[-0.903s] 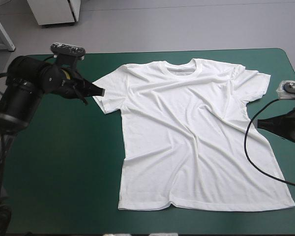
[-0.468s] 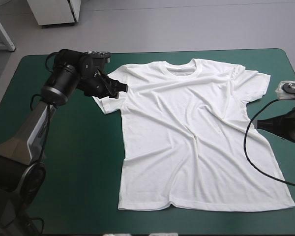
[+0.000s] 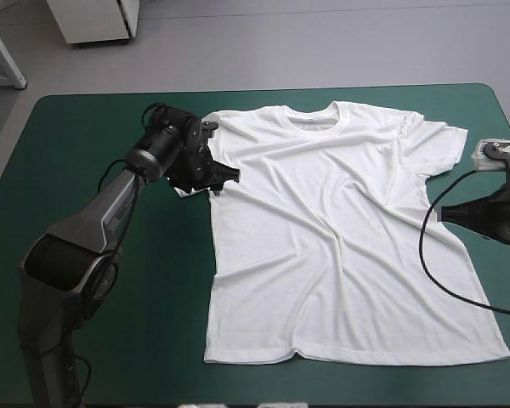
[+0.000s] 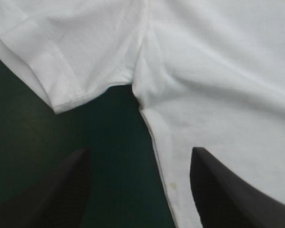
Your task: Fold the cloth
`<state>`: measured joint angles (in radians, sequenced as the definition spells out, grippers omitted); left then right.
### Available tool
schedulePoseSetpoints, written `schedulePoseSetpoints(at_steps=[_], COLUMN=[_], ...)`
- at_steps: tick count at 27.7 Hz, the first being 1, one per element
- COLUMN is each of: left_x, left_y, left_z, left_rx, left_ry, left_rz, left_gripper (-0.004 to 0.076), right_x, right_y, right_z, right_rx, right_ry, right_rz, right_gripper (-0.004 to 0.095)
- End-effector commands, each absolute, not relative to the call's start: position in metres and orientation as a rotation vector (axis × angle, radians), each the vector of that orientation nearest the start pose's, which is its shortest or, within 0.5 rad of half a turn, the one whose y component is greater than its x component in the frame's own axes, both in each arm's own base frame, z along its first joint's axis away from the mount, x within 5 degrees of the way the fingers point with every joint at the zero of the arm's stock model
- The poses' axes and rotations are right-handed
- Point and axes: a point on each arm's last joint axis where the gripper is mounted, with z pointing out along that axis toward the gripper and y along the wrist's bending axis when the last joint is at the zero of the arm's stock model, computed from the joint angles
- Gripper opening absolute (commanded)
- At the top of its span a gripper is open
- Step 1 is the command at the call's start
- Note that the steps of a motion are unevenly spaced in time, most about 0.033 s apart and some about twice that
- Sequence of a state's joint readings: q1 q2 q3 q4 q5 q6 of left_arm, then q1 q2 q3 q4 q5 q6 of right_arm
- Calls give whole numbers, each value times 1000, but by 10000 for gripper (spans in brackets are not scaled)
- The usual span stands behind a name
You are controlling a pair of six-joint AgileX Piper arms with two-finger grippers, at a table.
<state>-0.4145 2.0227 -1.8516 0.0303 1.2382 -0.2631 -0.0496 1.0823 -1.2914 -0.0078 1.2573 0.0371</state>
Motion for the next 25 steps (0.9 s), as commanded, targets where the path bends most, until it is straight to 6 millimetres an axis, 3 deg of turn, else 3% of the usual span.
schedulePoseSetpoints(at_steps=[1, 8, 14, 17, 19, 21, 25], left_x=[394, 404, 409, 411, 412, 413, 415], left_y=[-173, -180, -185, -186, -187, -187, -188], left_z=[290, 260, 244, 242, 240, 240, 236], left_rx=[212, 201, 174, 170, 170, 169, 173], left_ry=[2853, 2912, 2939, 2928, 2922, 2911, 2912], left_rz=[-95, -118, -153, -159, -159, -164, -165], left_gripper=[451, 450, 372, 279, 166, 0, -9], right_x=[188, 191, 196, 204, 214, 227, 273], right_y=[-11, -11, -13, -15, -17, -18, -23], right_z=[420, 417, 415, 411, 401, 389, 382], right_rx=[101, 101, 100, 165, 194, 206, 212], right_ry=[2473, 2484, 2487, 2501, 2562, 2629, 2671], right_rz=[-28, -28, -48, -55, -69, -71, -85], right_gripper=[-17, -17, -17, -16, -15, 11, 115])
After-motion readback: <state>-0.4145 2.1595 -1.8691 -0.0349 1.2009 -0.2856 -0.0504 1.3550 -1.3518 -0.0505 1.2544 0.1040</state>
